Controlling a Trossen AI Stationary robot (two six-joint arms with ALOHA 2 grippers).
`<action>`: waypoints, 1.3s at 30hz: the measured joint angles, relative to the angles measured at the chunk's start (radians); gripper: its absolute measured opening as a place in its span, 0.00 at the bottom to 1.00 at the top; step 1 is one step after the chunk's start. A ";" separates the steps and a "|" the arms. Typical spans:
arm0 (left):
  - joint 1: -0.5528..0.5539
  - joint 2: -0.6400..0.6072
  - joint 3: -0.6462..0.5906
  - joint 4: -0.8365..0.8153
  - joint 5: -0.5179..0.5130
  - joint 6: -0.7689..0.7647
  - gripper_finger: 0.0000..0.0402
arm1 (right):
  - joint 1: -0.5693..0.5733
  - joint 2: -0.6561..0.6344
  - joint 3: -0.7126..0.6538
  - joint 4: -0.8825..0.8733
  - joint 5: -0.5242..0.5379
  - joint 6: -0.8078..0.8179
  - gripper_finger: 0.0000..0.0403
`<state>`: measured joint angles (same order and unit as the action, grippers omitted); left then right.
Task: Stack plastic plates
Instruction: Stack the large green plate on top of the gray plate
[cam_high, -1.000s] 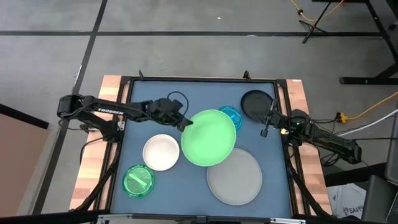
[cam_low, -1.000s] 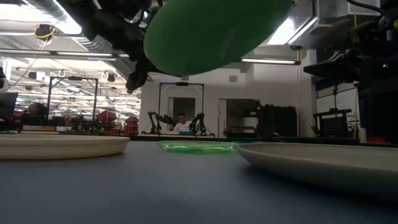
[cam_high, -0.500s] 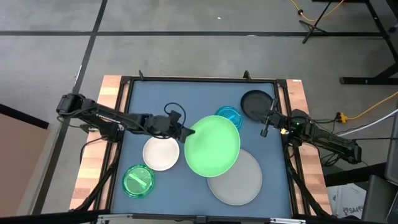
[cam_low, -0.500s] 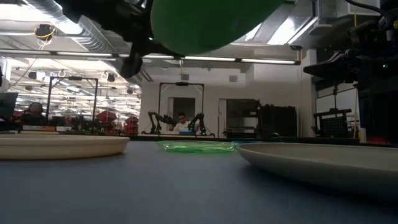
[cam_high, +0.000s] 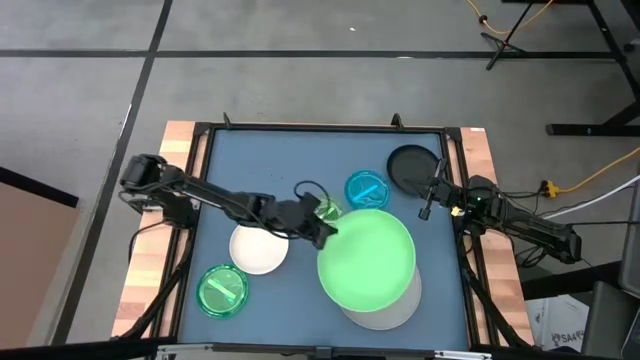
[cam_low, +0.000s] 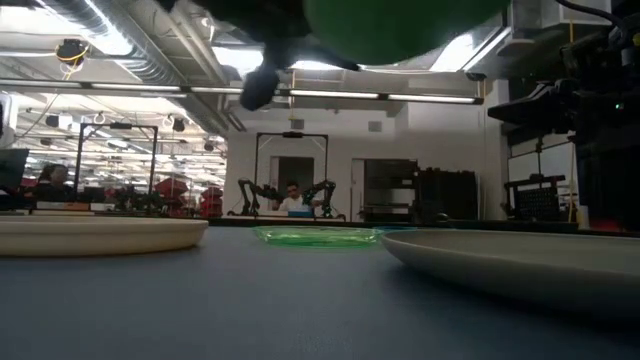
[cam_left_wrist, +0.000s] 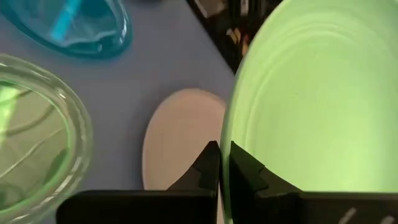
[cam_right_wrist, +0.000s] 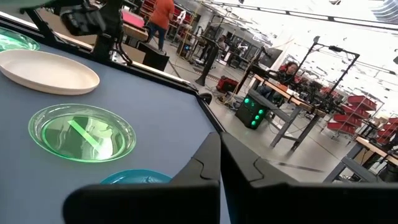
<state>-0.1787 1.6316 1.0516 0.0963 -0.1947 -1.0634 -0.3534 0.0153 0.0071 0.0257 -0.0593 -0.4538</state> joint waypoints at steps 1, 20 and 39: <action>0.000 0.026 0.030 -0.023 0.009 0.000 0.01 | 0.000 0.000 0.000 0.000 0.000 0.000 0.00; -0.001 0.337 0.228 -0.079 0.055 -0.027 0.01 | 0.000 0.000 0.000 -0.001 0.000 -0.001 0.00; -0.004 0.390 0.228 -0.112 -0.002 -0.031 0.01 | 0.000 0.000 0.000 -0.002 0.000 -0.001 0.00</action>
<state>-0.1830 2.0217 1.2797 -0.0156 -0.1964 -1.0939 -0.3535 0.0151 0.0071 0.0242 -0.0598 -0.4545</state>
